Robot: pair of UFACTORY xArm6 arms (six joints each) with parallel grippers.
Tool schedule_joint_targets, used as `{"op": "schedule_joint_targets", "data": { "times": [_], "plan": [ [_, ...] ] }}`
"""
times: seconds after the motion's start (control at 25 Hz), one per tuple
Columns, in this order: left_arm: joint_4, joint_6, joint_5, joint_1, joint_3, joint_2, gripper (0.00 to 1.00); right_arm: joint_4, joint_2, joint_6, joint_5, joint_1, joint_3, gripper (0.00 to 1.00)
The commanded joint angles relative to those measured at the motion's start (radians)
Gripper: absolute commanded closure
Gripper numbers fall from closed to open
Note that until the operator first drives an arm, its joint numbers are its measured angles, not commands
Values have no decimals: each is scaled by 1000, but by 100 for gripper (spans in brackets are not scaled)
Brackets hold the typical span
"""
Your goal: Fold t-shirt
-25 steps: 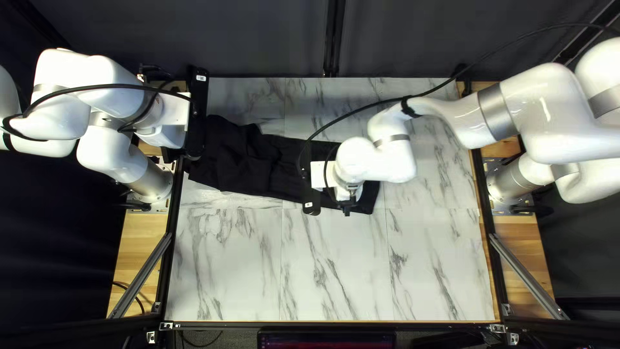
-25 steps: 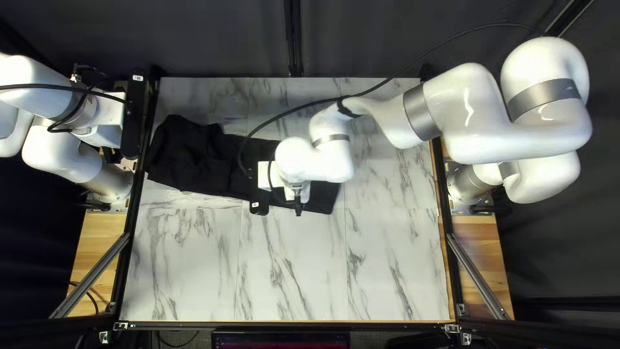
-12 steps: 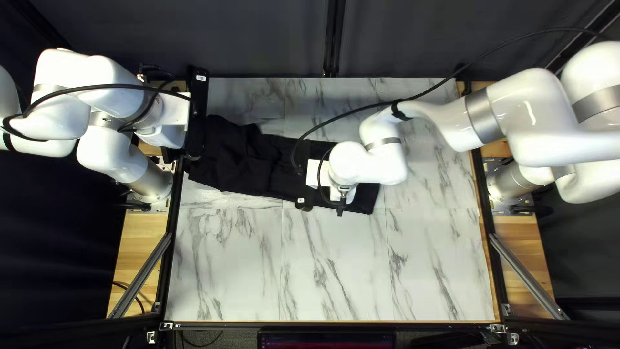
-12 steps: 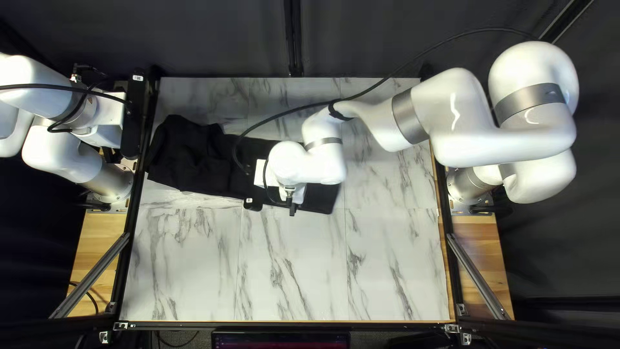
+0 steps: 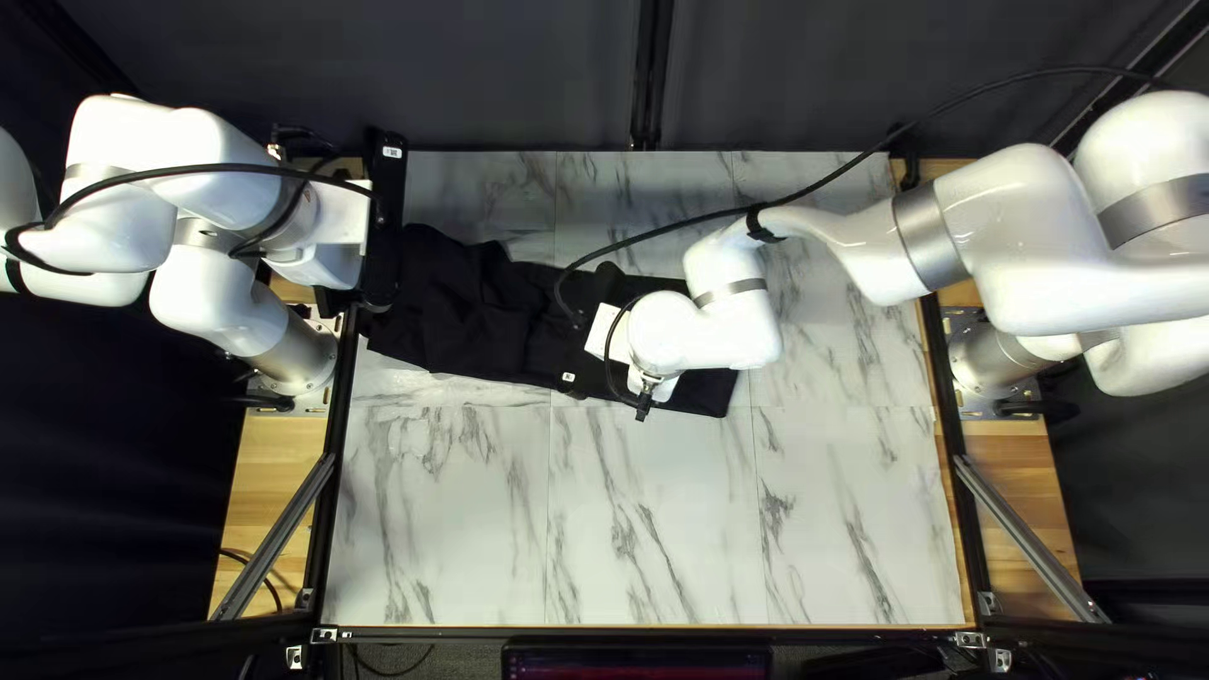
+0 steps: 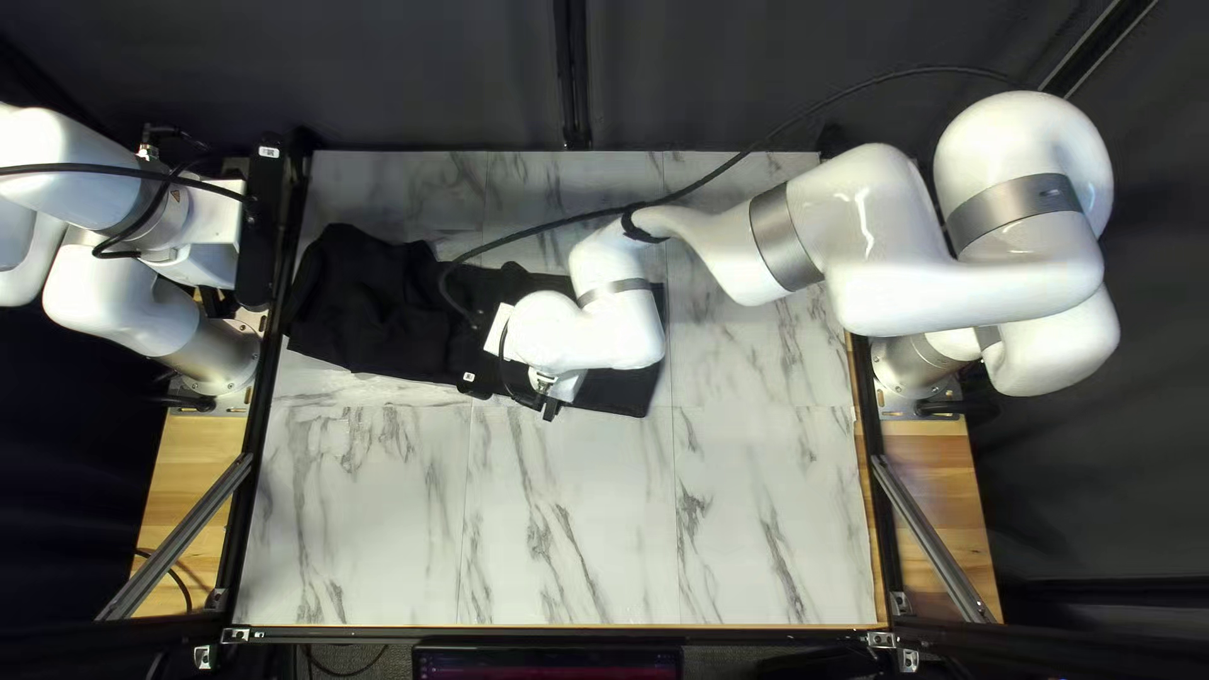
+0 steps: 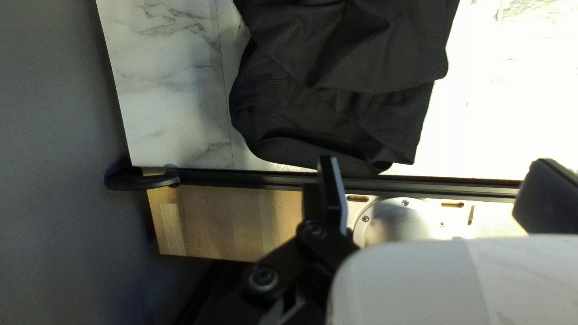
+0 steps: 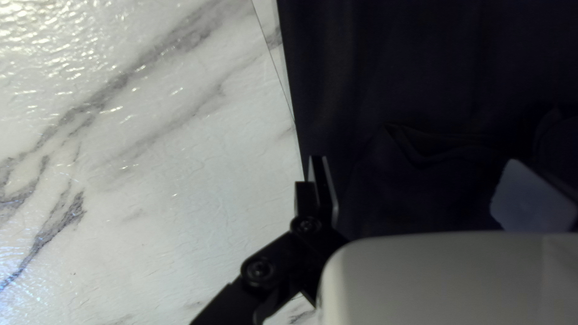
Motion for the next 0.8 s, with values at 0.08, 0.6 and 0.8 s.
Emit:
{"op": "schedule_joint_targets", "data": {
  "times": [0.08, 0.6, 0.8],
  "plan": [
    [0, 0, 0, 0, 0, 0, 0, -6, 54, 107, 26, 11, -54, 0],
    [0, 0, 0, 0, 0, 0, 0, -38, 88, 372, 32, 0, -33, 0],
    [0, 0, 0, 0, 0, 0, 0, -27, 73, 379, 17, -11, 0, 0]
  ]
}}
